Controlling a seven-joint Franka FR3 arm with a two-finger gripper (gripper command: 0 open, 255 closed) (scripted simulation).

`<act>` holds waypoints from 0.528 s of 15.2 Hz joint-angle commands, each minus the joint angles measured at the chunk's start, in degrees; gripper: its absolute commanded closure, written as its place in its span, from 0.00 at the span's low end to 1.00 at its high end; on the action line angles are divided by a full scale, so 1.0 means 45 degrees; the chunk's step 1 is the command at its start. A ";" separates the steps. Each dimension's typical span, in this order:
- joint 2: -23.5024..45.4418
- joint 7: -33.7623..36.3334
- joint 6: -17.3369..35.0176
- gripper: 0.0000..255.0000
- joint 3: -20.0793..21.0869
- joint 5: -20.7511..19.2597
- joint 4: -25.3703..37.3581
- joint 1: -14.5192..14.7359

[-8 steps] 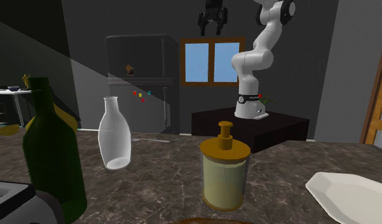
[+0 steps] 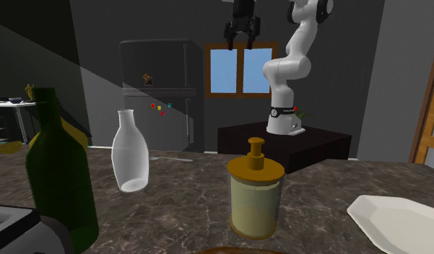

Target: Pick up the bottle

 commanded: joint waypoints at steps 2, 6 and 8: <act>0.1103 0.0516 0.0969 0.00 0.0493 0.0320 0.0100 0.0163; 0.2611 0.1175 0.2194 0.00 0.1131 0.0610 0.0328 0.0348; 0.3423 0.1511 0.2776 0.00 0.1447 0.0689 0.0536 0.0421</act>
